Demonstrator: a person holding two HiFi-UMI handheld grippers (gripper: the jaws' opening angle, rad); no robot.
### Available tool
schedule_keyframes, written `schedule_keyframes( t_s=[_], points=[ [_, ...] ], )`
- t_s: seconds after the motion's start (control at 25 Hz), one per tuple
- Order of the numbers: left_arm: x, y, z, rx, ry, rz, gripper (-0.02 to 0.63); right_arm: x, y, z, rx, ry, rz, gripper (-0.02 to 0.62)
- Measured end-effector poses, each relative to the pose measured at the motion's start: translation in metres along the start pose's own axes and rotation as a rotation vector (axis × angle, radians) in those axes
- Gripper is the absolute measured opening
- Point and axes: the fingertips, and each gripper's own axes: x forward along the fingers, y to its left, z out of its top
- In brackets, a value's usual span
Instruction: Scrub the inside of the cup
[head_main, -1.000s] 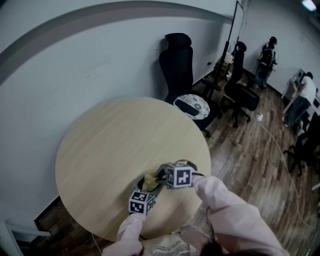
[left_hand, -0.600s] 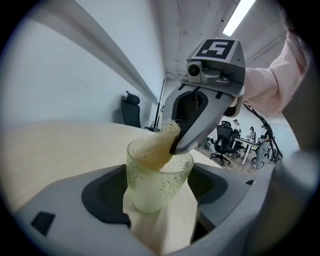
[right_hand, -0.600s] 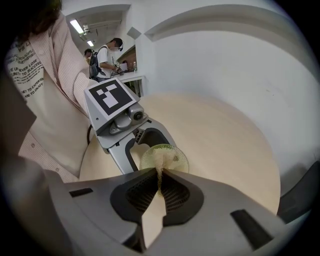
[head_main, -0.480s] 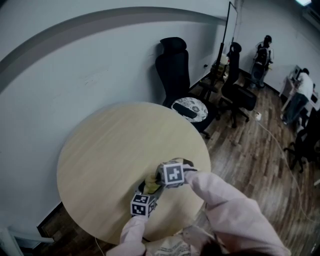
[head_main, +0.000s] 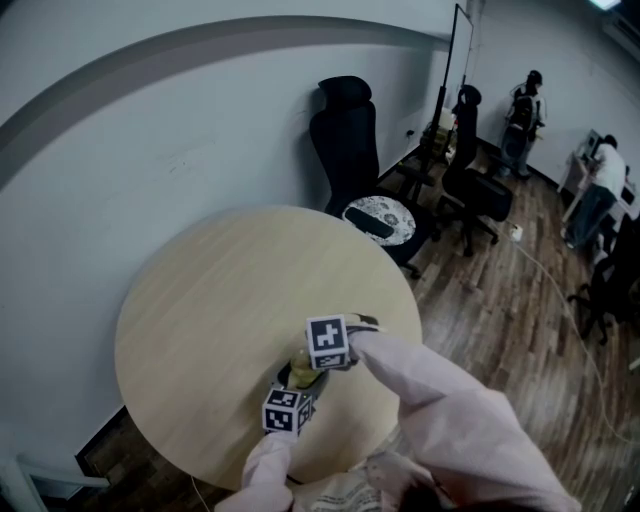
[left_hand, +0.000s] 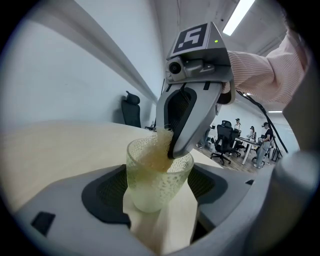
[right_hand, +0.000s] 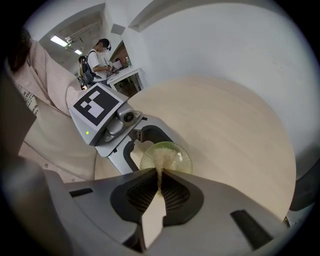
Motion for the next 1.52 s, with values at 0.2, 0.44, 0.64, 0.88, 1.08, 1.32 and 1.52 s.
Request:
schedule_keyframes(
  t_s=[0.2,0.44,0.64,0.88,1.08,1.32,1.52],
  points=[
    [0.001,0.002,0.001,-0.001,0.000,-0.001,0.374,0.002,0.000,0.001,0.025,0.032,0.045,0.026],
    [0.001,0.003,0.000,-0.001,0.001,0.002,0.374,0.004,0.004,0.002,0.092,0.047,0.107,0.026],
    [0.000,0.002,-0.001,0.002,0.003,0.005,0.374,0.005,0.012,0.005,0.226,0.015,0.183,0.026],
    [-0.001,0.002,-0.002,0.002,0.006,0.009,0.374,0.005,0.017,0.013,0.371,-0.048,0.261,0.026],
    [0.000,0.003,-0.001,0.004,0.006,0.011,0.374,0.005,0.017,0.017,0.453,-0.084,0.298,0.026],
    [0.000,0.003,-0.001,0.007,0.007,0.015,0.374,0.004,0.018,0.024,0.534,-0.109,0.324,0.028],
    [0.001,0.005,-0.003,0.008,0.015,0.021,0.374,0.004,0.014,0.030,0.610,-0.142,0.348,0.028]
  ],
)
